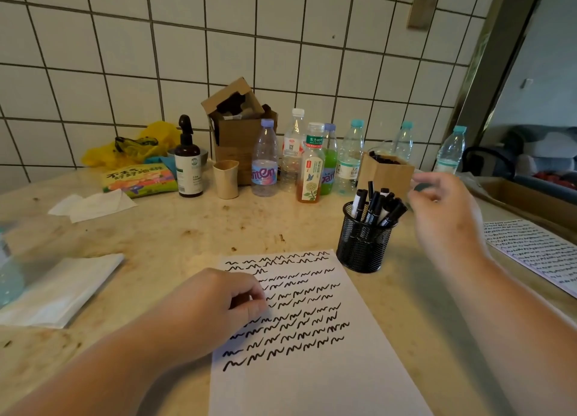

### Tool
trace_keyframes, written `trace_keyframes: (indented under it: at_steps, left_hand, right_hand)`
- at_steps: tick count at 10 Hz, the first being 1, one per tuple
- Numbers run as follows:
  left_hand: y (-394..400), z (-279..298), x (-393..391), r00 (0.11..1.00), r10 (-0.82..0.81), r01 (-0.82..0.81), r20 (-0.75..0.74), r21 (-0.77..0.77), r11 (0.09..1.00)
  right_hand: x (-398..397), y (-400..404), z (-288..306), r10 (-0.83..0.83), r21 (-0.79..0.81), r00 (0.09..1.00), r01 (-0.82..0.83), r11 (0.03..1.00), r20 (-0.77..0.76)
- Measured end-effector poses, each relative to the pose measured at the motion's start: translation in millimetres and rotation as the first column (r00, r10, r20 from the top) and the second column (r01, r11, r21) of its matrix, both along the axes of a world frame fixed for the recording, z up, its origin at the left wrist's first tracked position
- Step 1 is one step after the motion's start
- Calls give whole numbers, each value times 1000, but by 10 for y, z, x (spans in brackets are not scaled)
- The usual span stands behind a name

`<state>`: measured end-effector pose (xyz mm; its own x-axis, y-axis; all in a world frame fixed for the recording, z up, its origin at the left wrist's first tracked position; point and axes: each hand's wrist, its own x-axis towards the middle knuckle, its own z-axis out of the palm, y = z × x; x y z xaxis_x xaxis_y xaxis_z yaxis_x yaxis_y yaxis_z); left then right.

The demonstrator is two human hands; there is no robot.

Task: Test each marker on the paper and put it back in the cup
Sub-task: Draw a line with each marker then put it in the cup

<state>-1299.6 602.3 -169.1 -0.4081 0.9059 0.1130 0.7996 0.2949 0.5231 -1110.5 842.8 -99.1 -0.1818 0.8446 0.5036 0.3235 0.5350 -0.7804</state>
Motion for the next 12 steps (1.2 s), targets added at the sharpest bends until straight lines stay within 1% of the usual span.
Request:
trace_keyframes:
  at_steps: [1, 2, 3, 4, 5, 6, 7, 9, 10, 11, 12]
  left_hand:
    - [12, -3, -9, 1000, -9, 9, -10, -15, 1000]
    - [24, 5, -14, 999, -9, 8, -31, -30, 1000]
    - [30, 4, -21, 1000, -6, 5, -30, -38, 999]
    - [22, 9, -21, 1000, 5, -6, -18, -36, 999]
    - [15, 18, -24, 1000, 9, -9, -18, -41, 999]
    - [24, 24, -25, 1000, -2, 1, -12, -49, 999]
    - [28, 34, -14, 1000, -4, 3, -19, -60, 998]
    - [29, 6, -29, 1000, -9, 8, -11, -71, 997]
    - [14, 11, -31, 1000, -10, 9, -15, -63, 998]
    - [22, -4, -45, 1000, 0, -1, -15, -67, 998]
    - [1, 3, -46, 1000, 0, 0, -6, -76, 997]
  right_hand:
    - [-13, 133, -225, 22, -287, 997, -44, 957, -78]
    - [-155, 208, -482, 238, -515, 968, -244, 822, -80]
    - [-300, 222, -574, 304, -530, 949, -300, 793, -83]
    - [-415, 242, -578, 281, -523, 946, -323, 789, -161]
    - [-502, 146, -545, 286, -485, 949, -314, 816, -134]
    - [-593, -46, -489, 367, -439, 918, -395, 807, -152]
    - [-737, -281, -490, 466, -414, 873, -480, 773, -141]
    - [-980, -657, -576, 581, -398, 812, -552, 733, -57]
    - [-963, -782, -643, 574, -394, 819, -528, 752, -3]
    - [-921, -823, -681, 543, -334, 836, -492, 804, 75]
    - [-873, -808, -689, 514, -329, 846, -449, 830, 142]
